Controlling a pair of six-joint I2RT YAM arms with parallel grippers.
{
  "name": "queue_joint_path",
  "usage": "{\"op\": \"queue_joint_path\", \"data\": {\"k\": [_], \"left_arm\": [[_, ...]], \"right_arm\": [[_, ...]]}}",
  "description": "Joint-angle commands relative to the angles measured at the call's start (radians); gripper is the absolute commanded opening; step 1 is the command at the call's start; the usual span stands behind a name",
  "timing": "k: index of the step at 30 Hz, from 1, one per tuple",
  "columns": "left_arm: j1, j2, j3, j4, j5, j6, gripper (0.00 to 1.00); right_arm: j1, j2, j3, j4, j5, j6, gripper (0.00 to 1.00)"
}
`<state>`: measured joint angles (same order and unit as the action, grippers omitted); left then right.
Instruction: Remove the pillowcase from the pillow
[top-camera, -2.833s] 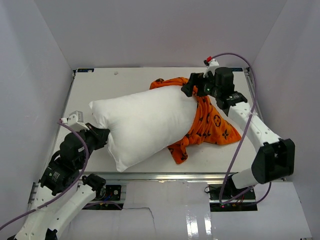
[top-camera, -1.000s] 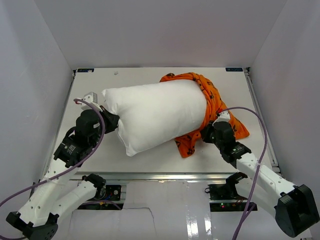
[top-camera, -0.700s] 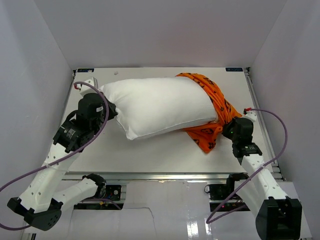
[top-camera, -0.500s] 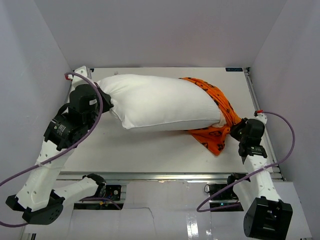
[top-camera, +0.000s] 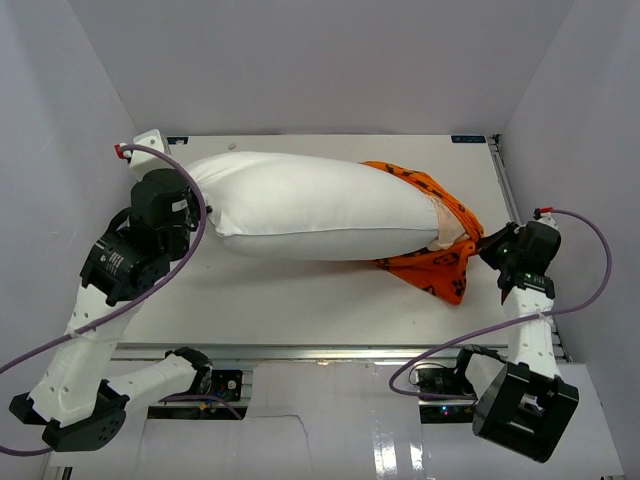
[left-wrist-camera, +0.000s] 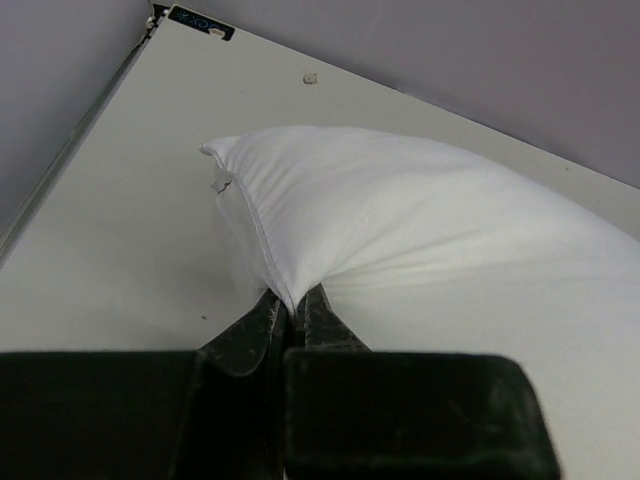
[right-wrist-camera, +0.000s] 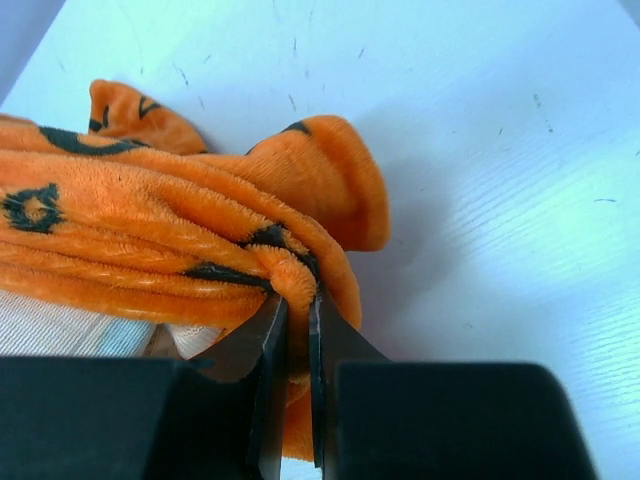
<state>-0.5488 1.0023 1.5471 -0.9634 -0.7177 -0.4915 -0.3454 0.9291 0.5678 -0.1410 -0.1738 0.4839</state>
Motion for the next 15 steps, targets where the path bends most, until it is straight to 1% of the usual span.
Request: {"op": "queue_joint_path", "data": {"k": [1, 7, 8, 9, 10, 11, 12, 13, 14, 15], "left_arm": [[0.038, -0.065, 0.064, 0.132, -0.388, 0.11, 0.0], [0.039, -0.068, 0.05, 0.144, -0.404, 0.133, 0.0], [0.039, -0.071, 0.047, 0.143, -0.387, 0.128, 0.0], [0.038, -0.082, 0.041, 0.138, -0.352, 0.099, 0.0], [0.038, -0.091, 0.013, 0.135, -0.304, 0.079, 0.0], [0.038, -0.102, -0.011, 0.129, -0.201, 0.058, 0.0], [0.039, -0.123, -0.037, 0.124, -0.145, 0.036, 0.0], [0.038, -0.132, -0.097, 0.118, -0.09, -0.008, 0.0], [0.038, -0.14, -0.129, 0.118, 0.011, -0.024, 0.0], [0.038, -0.149, -0.16, 0.117, 0.058, -0.036, 0.0]], "right_arm": [[-0.109, 0.042, 0.092, 0.023, 0.195, -0.025, 0.08], [-0.136, 0.025, 0.103, 0.024, 0.181, -0.005, 0.08], [-0.144, 0.022, 0.104, 0.026, 0.142, -0.004, 0.08], [-0.145, 0.016, 0.104, 0.032, 0.111, -0.004, 0.08], [-0.144, -0.002, 0.086, 0.053, 0.017, -0.007, 0.08], [-0.144, -0.01, 0.07, 0.09, -0.051, -0.008, 0.08], [-0.144, -0.016, 0.058, 0.13, -0.116, 0.005, 0.08], [-0.139, -0.027, 0.037, 0.147, -0.207, 0.013, 0.08], [-0.126, -0.032, 0.021, 0.174, -0.242, 0.018, 0.08], [-0.118, -0.038, 0.008, 0.207, -0.271, 0.021, 0.08]]}}
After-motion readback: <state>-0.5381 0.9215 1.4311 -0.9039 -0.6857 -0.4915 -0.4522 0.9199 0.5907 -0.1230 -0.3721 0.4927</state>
